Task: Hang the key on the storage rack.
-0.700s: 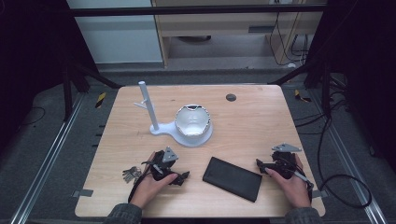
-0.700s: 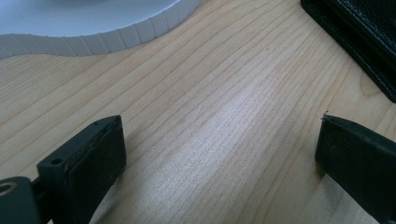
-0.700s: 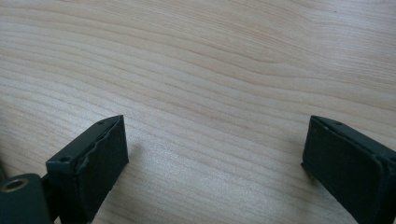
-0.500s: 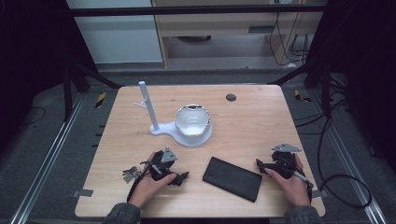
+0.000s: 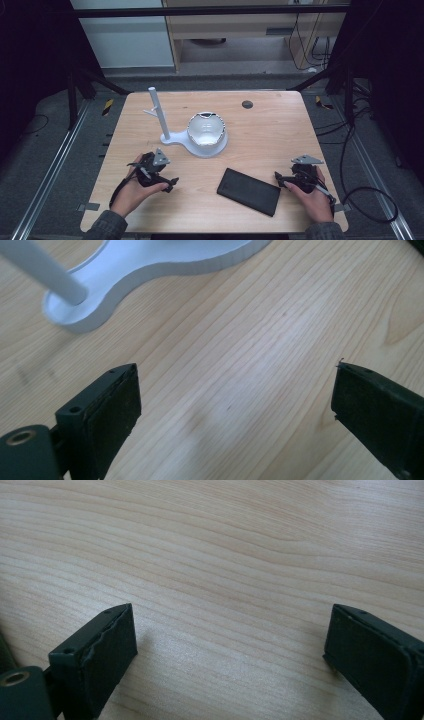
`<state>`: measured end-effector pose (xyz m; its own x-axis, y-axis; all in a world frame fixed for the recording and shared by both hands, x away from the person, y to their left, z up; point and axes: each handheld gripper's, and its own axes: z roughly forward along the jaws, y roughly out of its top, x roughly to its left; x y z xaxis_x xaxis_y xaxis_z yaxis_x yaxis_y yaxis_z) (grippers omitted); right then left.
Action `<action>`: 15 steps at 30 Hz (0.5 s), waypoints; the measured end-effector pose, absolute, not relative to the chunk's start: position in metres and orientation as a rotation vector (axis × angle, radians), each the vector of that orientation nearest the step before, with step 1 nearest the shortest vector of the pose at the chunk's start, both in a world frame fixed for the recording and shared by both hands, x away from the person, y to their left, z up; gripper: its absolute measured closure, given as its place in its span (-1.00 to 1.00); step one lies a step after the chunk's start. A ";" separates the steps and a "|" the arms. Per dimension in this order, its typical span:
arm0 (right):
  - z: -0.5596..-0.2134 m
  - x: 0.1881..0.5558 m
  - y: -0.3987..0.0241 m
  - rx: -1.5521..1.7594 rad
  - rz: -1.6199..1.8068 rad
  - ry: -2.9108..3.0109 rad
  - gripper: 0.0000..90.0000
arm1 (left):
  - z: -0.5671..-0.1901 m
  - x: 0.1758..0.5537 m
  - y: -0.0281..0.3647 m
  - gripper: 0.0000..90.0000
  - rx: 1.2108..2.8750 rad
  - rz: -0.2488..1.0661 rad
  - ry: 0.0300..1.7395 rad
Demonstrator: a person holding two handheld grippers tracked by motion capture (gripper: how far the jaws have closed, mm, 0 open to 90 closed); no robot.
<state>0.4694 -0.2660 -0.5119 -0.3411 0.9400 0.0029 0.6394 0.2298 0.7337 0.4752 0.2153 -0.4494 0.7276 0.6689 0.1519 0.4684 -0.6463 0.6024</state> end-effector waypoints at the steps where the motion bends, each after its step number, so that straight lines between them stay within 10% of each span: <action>1: -0.512 0.469 -0.266 1.446 0.904 2.066 -0.85 | -0.446 0.474 0.222 -0.87 2.399 0.496 0.865; 15: -0.512 0.467 -0.266 1.442 0.901 2.064 -0.86 | -0.437 0.460 0.295 -0.68 2.405 0.503 0.958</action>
<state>0.4673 -0.2664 -0.5124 -0.3425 0.9395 -0.0038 0.6360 0.2348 0.7351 0.4604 0.2946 -0.4371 0.6841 0.7136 0.1508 0.5293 -0.6280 0.5705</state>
